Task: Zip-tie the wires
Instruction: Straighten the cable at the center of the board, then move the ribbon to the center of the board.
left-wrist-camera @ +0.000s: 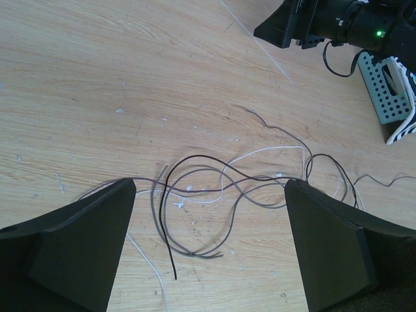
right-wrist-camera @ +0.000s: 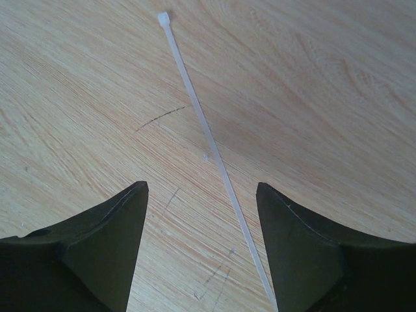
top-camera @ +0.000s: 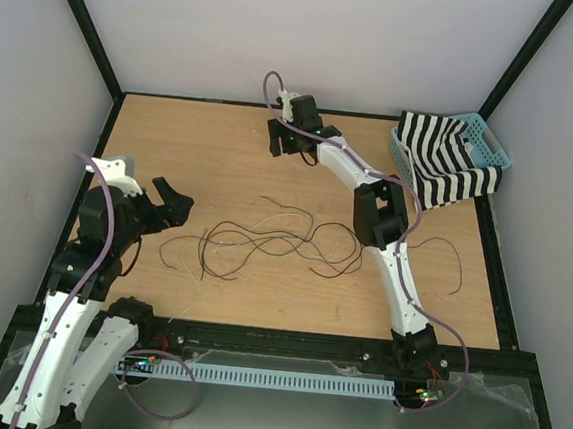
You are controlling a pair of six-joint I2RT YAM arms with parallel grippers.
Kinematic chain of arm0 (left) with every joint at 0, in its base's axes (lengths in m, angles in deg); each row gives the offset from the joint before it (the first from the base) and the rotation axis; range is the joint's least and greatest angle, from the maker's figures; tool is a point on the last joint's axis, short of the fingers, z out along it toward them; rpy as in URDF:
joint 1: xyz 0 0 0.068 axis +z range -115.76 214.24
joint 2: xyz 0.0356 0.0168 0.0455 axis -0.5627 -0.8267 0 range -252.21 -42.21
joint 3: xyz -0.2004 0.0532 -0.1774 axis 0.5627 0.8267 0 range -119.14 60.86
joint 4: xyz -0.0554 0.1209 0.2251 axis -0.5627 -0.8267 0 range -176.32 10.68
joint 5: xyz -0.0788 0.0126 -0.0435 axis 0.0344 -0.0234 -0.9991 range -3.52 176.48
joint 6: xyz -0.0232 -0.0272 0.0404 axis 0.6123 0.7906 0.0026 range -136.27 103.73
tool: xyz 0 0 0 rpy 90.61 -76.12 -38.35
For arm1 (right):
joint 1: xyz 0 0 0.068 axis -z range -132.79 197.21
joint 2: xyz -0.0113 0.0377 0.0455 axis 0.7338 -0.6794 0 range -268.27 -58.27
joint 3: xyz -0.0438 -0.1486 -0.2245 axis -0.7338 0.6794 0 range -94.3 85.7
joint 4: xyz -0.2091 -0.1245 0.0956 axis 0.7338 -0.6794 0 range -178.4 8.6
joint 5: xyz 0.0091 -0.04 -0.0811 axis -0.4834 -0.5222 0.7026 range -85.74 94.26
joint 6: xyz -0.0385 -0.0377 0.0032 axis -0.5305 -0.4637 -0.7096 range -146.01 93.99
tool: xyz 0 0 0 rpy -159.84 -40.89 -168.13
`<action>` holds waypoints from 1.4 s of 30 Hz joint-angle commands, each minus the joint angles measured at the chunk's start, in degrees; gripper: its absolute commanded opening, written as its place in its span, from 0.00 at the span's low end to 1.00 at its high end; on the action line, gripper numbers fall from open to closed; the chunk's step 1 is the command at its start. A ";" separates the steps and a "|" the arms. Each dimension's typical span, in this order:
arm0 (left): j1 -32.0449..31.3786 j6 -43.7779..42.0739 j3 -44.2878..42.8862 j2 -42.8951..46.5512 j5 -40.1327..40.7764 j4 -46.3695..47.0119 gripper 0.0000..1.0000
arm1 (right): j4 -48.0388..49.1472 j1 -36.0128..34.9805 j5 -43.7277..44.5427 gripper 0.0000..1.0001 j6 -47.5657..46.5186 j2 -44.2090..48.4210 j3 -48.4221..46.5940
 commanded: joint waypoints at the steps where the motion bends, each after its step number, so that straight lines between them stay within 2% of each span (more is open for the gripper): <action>1: -0.24 -0.97 0.49 -0.73 -0.21 0.29 0.99 | 0.24 -0.30 -0.93 0.76 -0.44 -0.76 -1.77; 7: -0.29 -1.05 0.72 -1.35 -0.56 0.28 0.99 | -0.12 -0.29 -0.44 0.70 -1.35 -1.15 0.55; 30: -0.29 -1.18 1.45 -1.04 -2.62 0.29 0.99 | -1.52 -0.28 0.56 0.59 -1.63 -2.93 2.99; 36: -0.29 -1.32 1.27 -0.64 -3.42 0.08 0.99 | -2.13 -0.30 0.65 0.50 -1.87 -1.73 5.60; 42: -0.27 -1.17 0.10 -1.06 -1.14 -1.42 0.99 | -2.41 -0.26 2.29 0.36 -4.04 1.68 11.77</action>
